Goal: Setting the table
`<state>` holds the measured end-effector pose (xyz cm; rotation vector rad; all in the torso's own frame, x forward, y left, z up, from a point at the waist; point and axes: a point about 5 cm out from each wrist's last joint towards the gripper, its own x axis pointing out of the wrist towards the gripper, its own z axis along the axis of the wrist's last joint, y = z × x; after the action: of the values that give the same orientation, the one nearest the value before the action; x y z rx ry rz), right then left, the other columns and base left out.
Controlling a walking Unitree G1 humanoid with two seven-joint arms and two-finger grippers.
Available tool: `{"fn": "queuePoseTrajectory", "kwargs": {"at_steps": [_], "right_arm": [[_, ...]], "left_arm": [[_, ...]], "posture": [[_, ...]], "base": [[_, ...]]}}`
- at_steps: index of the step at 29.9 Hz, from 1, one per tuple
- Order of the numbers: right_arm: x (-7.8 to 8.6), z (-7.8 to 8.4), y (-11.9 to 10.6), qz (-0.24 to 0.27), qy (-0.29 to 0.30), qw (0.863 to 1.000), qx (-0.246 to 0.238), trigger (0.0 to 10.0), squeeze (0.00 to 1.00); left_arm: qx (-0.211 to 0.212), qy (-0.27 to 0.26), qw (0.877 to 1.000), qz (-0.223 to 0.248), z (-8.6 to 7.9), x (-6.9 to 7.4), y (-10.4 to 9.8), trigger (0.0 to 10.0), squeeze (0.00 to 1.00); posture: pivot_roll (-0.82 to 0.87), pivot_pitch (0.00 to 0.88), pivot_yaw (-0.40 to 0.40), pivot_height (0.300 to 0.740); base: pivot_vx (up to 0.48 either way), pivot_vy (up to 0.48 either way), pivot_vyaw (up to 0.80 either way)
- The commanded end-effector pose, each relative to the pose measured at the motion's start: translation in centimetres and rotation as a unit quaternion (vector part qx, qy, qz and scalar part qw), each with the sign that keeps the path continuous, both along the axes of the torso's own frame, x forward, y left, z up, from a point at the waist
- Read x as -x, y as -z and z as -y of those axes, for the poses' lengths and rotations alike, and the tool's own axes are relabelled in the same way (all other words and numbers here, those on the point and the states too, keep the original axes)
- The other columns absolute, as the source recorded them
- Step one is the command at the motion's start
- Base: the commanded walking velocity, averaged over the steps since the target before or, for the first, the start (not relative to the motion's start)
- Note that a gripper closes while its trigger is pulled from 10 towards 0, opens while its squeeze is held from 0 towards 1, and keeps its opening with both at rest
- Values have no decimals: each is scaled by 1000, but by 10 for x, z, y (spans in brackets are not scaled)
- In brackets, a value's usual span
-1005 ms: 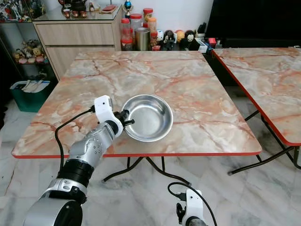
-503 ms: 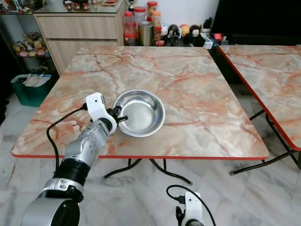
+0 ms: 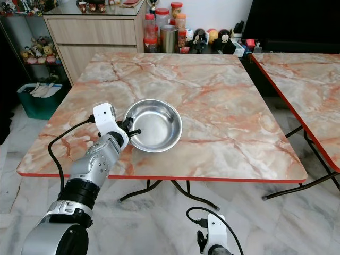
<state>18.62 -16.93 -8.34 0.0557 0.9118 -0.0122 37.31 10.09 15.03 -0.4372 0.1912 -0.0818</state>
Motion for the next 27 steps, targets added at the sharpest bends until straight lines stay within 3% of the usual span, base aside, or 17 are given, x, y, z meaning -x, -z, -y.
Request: {"fn": "queuePoseTrajectory", "kwargs": {"at_steps": [1,27], "right_arm": [[2,1,1,-3,12,1000,-4,10000,0],[0,-1,1,-5,3,1000,-11,10000,0]], "left_arm": [[-5,-7,1000,16,-2,-1,-8,10000,0],[-6,-11,1000,20,-5,-2,-10,10000,0]], "posture": [[24,0,-17,740],[17,0,-21,740]], "base": [[262,0,0],[268,0,0]]}}
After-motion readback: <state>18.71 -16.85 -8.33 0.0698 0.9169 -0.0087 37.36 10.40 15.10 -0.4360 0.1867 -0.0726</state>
